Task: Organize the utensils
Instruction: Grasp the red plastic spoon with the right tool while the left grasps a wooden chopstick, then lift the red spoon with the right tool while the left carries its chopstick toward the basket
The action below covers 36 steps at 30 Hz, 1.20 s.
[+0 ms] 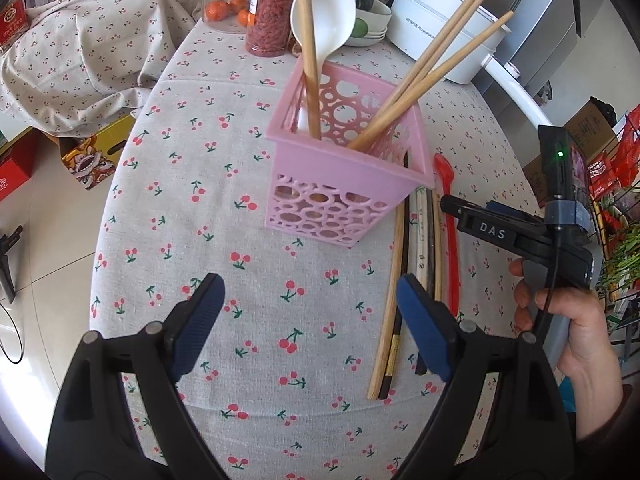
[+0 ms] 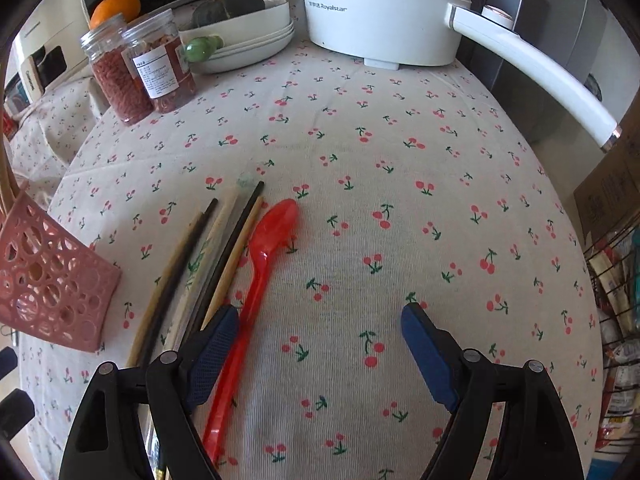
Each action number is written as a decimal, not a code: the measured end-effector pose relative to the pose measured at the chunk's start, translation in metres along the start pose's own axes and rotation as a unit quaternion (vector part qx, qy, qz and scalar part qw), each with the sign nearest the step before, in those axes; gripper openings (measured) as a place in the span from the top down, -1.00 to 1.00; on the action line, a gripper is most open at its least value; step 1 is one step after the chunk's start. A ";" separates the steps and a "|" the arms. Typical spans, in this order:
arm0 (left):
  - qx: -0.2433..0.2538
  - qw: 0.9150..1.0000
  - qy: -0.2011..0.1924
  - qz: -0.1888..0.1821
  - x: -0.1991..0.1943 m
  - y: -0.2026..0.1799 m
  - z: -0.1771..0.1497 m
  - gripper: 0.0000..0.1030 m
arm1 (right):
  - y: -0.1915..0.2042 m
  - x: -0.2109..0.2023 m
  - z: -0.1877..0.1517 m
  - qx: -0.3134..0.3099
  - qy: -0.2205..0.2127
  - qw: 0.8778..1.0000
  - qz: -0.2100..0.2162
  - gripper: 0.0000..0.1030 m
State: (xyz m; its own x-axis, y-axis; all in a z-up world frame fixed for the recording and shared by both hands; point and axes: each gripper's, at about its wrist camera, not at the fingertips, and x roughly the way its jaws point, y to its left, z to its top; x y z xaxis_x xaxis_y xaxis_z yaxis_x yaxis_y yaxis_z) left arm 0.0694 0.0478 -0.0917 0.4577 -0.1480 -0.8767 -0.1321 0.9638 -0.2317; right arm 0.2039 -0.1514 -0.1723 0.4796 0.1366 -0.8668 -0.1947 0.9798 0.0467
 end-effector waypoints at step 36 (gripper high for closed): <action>0.117 0.989 0.077 0.053 0.095 -0.139 0.059 0.77 | -0.132 -0.069 -0.039 0.061 0.047 0.993 0.094 0.86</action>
State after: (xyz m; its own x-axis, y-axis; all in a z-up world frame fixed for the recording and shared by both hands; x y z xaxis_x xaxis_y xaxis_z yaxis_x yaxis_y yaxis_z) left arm 0.1828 -0.0874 -0.1178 0.3107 -0.0580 -0.9487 0.0432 0.9980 -0.0468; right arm 0.1633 -0.2953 -0.1375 0.3609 0.3103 -0.8795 -0.1650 0.9494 0.2672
